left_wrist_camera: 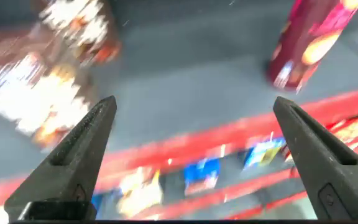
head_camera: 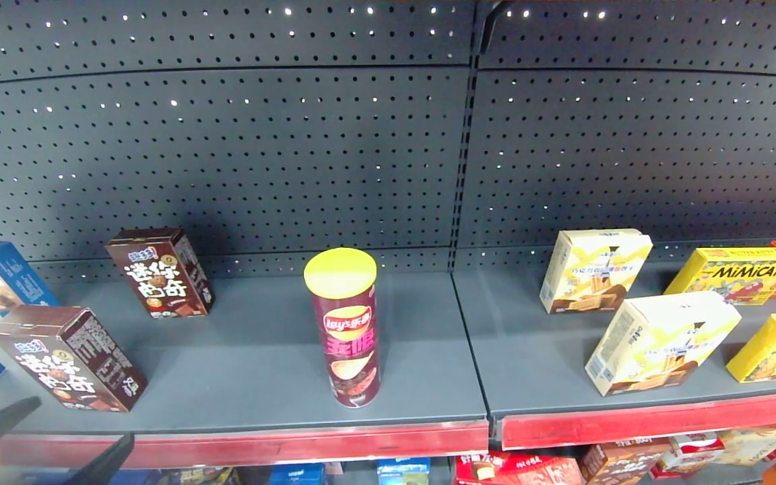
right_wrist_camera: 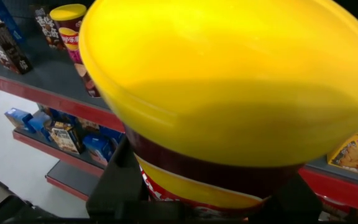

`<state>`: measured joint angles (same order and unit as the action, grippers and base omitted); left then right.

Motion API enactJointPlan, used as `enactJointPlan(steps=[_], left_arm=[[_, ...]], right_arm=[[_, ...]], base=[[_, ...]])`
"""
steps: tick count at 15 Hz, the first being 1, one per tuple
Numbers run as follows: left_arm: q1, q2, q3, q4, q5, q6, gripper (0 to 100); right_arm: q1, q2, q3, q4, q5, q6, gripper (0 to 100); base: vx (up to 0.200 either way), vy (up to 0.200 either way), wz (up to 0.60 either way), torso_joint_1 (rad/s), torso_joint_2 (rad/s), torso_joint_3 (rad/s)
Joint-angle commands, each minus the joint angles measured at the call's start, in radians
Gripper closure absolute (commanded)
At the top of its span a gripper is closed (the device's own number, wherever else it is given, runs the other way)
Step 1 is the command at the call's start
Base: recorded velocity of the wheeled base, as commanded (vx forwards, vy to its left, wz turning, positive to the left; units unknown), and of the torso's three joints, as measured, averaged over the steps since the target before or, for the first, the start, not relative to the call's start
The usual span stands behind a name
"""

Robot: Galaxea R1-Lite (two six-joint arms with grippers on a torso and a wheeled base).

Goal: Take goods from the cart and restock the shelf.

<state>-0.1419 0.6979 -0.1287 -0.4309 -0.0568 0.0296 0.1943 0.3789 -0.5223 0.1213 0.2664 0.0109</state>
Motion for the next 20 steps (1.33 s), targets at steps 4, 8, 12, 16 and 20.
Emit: enactJointPlan(steps=[4,8,12,16,20], left_arm=[[0.001,-0.548,-0.187,0.616,0.221,0.000,0],[0.005,-0.601,-0.124,0.652,0.308,-0.008,0],[0.005,-0.601,0.115,0.414,0.275,-0.005,0],[0.004,-0.601,0.129,0.383,0.226,0.009,0],[0.004,-0.601,0.129,0.437,0.037,0.003,0]], right_arm=[[-0.003,0.000,0.001,0.000,-0.003,0.000,100],[-0.003,-0.002,-0.015,0.001,-0.004,0.001,100],[-0.003,-0.002,-0.030,0.001,-0.004,0.009,100],[-0.004,-0.003,-0.028,0.000,-0.004,0.031,100],[-0.003,0.000,-0.030,-0.008,-0.006,0.032,100]], base=[[0.000,0.000,0.00,0.000,0.00,0.000],[0.000,0.000,0.00,0.000,0.00,0.000],[0.000,0.000,0.00,0.000,0.00,0.000],[0.000,0.000,0.00,0.000,0.00,0.000],[0.000,0.000,0.00,0.000,0.00,0.000]])
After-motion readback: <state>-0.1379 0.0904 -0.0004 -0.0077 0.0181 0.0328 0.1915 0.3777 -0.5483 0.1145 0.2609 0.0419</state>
